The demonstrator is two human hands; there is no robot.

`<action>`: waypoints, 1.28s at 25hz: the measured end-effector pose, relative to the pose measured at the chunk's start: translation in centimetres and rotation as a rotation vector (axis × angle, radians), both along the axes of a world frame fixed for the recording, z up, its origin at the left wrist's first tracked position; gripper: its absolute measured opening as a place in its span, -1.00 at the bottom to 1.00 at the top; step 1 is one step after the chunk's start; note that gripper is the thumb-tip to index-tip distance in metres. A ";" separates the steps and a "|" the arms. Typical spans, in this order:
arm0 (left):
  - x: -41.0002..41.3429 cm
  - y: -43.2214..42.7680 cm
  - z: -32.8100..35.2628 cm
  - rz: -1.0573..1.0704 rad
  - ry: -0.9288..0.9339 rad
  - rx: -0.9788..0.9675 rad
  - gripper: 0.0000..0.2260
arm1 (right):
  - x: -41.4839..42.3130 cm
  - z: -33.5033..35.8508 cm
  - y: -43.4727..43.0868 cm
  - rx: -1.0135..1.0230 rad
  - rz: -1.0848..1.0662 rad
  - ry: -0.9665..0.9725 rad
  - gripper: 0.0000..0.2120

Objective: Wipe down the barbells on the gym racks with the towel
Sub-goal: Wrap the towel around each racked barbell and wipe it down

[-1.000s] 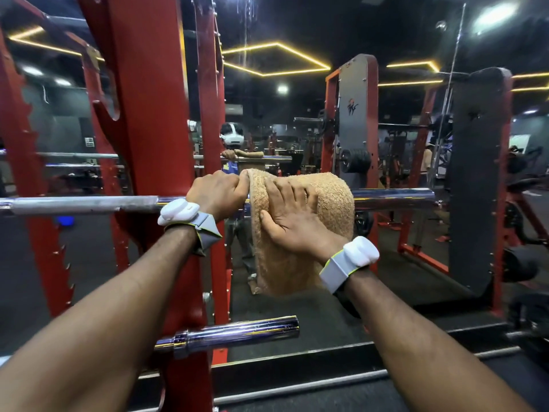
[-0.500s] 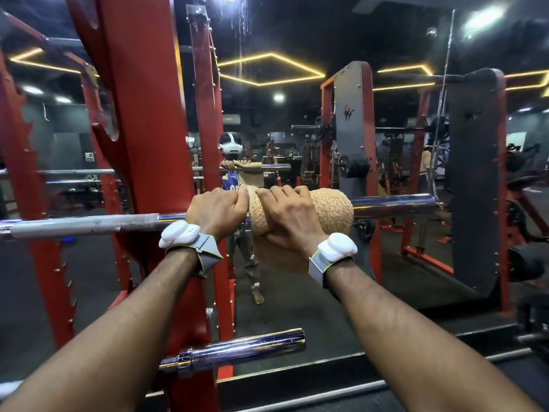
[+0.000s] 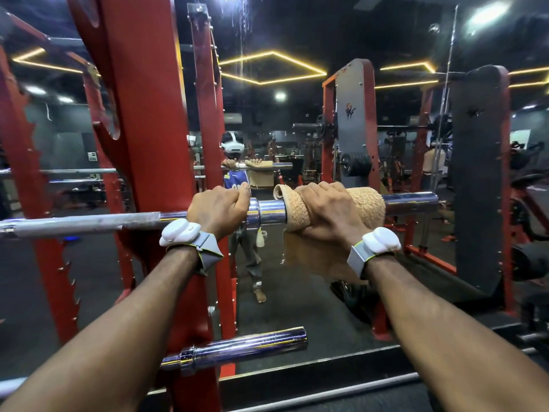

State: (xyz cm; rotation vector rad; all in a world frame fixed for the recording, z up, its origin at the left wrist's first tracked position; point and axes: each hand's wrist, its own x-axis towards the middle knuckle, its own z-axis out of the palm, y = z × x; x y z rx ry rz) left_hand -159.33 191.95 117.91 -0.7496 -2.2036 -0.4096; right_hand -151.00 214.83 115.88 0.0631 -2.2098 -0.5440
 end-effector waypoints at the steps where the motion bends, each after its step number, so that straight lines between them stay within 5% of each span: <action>1: -0.1 0.0 0.0 0.011 -0.004 0.000 -0.50 | -0.3 0.2 -0.7 -0.003 -0.021 -0.010 -0.30; 5: -0.1 0.1 -0.1 0.031 0.011 0.012 -0.48 | -1.7 -0.3 -5.0 0.072 -0.067 0.023 -0.29; 13: -0.2 0.1 -0.2 0.024 0.062 0.040 -0.47 | -1.7 -1.5 -10.1 -0.176 -0.036 0.107 -0.37; 18: -0.5 0.1 -0.4 0.035 0.075 0.034 -0.45 | -2.9 3.2 -8.8 -0.296 0.043 -0.348 -0.53; 21: -0.6 -0.1 -0.4 0.029 0.067 0.035 -0.46 | -3.7 6.0 -7.7 -0.576 0.179 -0.726 -0.47; 23: -0.7 -0.1 -0.5 0.023 0.069 0.040 -0.46 | -3.7 6.2 -7.1 -0.735 0.317 -0.802 -0.47; 28: -0.7 -0.2 -0.4 0.026 0.064 0.074 -0.46 | -2.8 4.7 -6.1 -0.555 0.358 -0.531 -0.21; 32: -0.7 -0.3 -0.4 0.003 0.026 0.109 -0.47 | -2.6 0.5 -6.4 -0.027 0.181 -0.047 -0.09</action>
